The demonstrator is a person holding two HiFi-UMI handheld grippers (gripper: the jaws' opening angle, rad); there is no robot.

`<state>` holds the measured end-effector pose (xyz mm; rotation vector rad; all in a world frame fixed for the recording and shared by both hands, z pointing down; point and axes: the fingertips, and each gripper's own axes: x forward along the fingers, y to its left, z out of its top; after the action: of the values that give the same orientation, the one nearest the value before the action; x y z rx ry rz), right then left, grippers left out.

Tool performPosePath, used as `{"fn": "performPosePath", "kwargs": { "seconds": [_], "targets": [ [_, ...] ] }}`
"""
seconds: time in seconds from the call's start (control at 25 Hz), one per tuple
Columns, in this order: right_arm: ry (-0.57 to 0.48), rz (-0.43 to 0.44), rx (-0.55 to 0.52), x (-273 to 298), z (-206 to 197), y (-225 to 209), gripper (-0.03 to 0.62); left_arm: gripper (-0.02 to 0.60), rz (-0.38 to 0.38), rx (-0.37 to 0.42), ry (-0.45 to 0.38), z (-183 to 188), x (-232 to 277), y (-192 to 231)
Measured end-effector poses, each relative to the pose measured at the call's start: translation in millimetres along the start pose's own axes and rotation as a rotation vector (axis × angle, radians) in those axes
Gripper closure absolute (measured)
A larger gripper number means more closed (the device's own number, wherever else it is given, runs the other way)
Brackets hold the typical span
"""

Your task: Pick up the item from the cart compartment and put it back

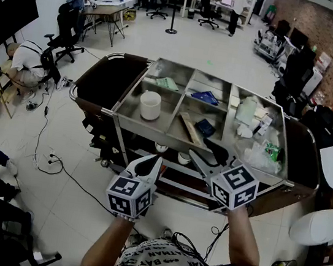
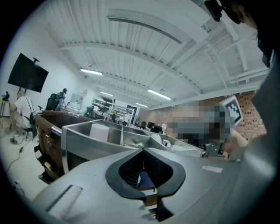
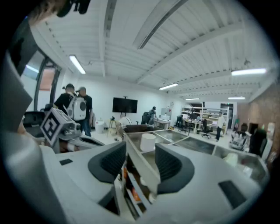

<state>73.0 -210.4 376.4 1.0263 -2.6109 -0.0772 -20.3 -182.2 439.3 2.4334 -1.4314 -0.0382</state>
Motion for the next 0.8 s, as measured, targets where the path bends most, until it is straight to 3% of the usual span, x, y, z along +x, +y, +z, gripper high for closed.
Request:
{"fn": "performPosePath", "kwargs": {
  "seconds": [0.04,0.08,0.12,0.36,0.64,0.8],
  "targets": [
    [0.047,0.002,-0.028,8.5,3.5,-10.5,0.358,0.581,0.001,0.002,-0.007,4.3,3.7,-0.1],
    [0.092,0.008,-0.051,16.8,6.9,-20.5,0.291,0.581,0.003,0.002,-0.013,8.4,7.5,-0.1],
    [0.132,0.018,-0.066,24.7,9.9,-29.8,0.269,0.568,0.004,0.000,-0.018,12.4,11.3,0.1],
    [0.306,0.086,-0.065,66.0,4.5,-66.8,0.267,0.568,0.017,-0.015,-0.045,36.4,36.6,10.5],
    [0.552,0.200,0.055,108.7,-56.8,-84.2,0.279,0.568,0.031,-0.004,-0.005,52.2,66.9,23.4],
    [0.716,0.246,0.059,123.2,-85.9,-84.6,0.284,0.568,0.011,-0.018,0.037,58.3,79.8,20.0]
  ]
}}
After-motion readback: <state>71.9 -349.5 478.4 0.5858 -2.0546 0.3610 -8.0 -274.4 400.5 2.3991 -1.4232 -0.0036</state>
